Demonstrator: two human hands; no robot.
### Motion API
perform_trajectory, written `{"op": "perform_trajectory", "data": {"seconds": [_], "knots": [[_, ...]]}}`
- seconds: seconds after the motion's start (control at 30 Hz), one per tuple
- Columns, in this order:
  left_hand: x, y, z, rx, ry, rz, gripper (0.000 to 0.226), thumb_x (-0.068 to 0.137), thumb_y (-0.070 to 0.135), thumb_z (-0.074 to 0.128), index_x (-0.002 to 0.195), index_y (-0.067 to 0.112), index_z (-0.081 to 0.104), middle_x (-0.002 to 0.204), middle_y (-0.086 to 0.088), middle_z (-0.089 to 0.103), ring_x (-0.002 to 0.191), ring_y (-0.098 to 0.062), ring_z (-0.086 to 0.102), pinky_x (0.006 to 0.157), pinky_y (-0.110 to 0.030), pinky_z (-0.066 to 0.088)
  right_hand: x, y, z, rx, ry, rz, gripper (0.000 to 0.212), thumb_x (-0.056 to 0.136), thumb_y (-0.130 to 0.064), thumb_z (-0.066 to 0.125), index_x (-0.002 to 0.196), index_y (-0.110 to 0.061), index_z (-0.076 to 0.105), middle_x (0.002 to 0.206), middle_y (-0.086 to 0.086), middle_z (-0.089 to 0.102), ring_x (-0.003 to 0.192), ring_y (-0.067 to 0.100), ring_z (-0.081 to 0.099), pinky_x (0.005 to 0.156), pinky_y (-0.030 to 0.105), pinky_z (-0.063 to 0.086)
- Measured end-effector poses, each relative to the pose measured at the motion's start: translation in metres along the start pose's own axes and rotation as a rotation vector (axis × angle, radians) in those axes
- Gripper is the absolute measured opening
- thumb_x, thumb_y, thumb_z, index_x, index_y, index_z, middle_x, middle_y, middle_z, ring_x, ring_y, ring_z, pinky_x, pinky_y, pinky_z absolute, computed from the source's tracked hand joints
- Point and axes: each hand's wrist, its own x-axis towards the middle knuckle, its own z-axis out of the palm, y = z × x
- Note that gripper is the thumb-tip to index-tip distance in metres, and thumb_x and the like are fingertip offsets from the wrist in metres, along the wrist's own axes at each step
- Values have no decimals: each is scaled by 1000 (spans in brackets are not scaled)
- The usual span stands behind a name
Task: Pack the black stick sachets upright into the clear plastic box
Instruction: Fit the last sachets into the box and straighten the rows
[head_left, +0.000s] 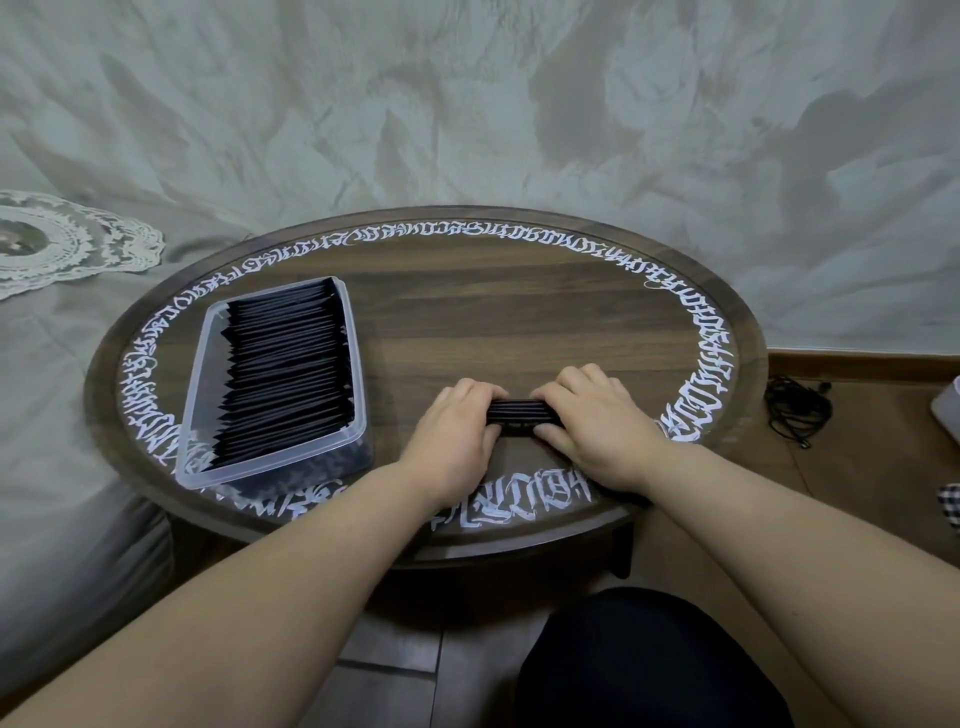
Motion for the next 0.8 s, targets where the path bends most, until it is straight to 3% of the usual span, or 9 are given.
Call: {"op": "perform_trajectory", "data": {"seconds": [0.1,0.27,0.43,0.57,0.67,0.8], "knots": [[-9,7,-13,-51,67,20,30,95,16,51,125,21,51,121,4,49,109,-15,51,94,-30,40,0,-7,-19,115,21,-36,33,92,-34,57,121,-20,54,115,-1,50,109,20,48,90,31,38],[-25,16,-53,-61,204,46,30,95,16,53,125,20,52,120,3,50,106,-18,53,93,-34,42,5,-36,-57,177,89,-129,37,90,-26,60,126,-23,53,114,-4,57,104,17,55,87,36,45],[-48,2,-104,26,282,85,37,92,21,61,128,21,54,120,5,54,110,-12,53,95,-24,40,19,-75,-77,184,146,-192,24,90,-26,59,113,-21,57,103,-4,58,93,18,56,79,35,45],[-69,-36,-145,96,409,-64,30,92,19,60,122,22,60,122,4,54,115,-13,50,99,-29,39,31,-99,-75,227,168,-139,20,92,-26,56,111,-21,57,102,-2,58,92,19,55,78,34,43],[-84,-78,-159,184,353,-205,25,94,11,52,109,22,69,118,-1,60,112,-23,51,97,-36,42,39,-106,-68,237,160,-76,21,93,-25,56,113,-20,56,105,-1,60,94,21,56,78,33,43],[-98,-106,-152,291,207,-261,34,94,9,45,111,25,70,118,1,61,114,-23,45,98,-33,38,49,-111,-62,248,150,-10,22,92,-24,57,114,-18,57,104,0,61,94,22,57,75,32,41]]}}
